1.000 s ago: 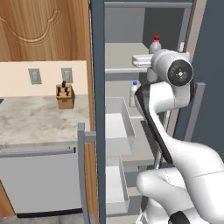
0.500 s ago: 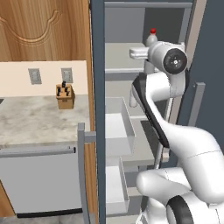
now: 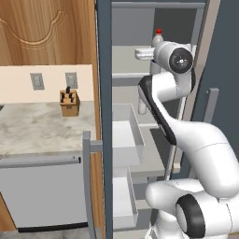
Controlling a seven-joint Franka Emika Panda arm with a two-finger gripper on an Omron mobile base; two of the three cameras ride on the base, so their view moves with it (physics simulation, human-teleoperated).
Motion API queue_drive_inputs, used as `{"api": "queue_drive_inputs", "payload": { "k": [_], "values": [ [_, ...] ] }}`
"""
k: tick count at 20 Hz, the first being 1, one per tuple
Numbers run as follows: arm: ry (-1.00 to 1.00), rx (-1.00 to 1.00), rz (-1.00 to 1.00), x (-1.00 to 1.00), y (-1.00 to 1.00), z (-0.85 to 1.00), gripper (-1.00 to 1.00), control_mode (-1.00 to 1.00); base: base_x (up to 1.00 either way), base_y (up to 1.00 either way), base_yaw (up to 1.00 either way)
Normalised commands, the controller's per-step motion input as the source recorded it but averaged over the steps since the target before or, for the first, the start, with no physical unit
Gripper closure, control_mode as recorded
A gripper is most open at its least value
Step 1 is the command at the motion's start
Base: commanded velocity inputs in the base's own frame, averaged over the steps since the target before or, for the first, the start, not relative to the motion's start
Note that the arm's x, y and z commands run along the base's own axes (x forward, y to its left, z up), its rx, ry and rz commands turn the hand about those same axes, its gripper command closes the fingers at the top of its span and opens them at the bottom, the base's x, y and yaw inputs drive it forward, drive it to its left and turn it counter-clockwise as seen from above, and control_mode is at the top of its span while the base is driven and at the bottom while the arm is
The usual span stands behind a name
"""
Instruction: Take the bottled waters from the counter and place them in the freezer to freeze. Close the freezer door after placing the bottles.
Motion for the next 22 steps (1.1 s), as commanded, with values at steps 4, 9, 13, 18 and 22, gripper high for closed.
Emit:
{"api": "queue_drive_inputs", "payload": {
  "k": [4, 9, 13, 18, 22],
  "values": [
    [0.0, 0.0, 0.01, 0.42, -0.01, -0.02, 1.0, -1.0, 0.0, 0.0, 0.0],
    [0.0, 0.0, 0.0, 0.43, -0.02, -0.06, 1.0, -1.0, 0.0, 0.0, 0.0],
    [0.0, 0.0, 0.0, 0.49, 0.0, -0.07, 1.0, -1.0, 0.0, 0.0, 0.0],
    [0.0, 0.02, 0.0, 0.48, 0.0, -0.05, 1.0, -1.0, 0.0, 0.0, 0.0],
    [0.0, 0.04, 0.0, 0.38, 0.0, -0.19, 1.0, -1.0, 0.0, 0.0, 0.0]
  ]
}}
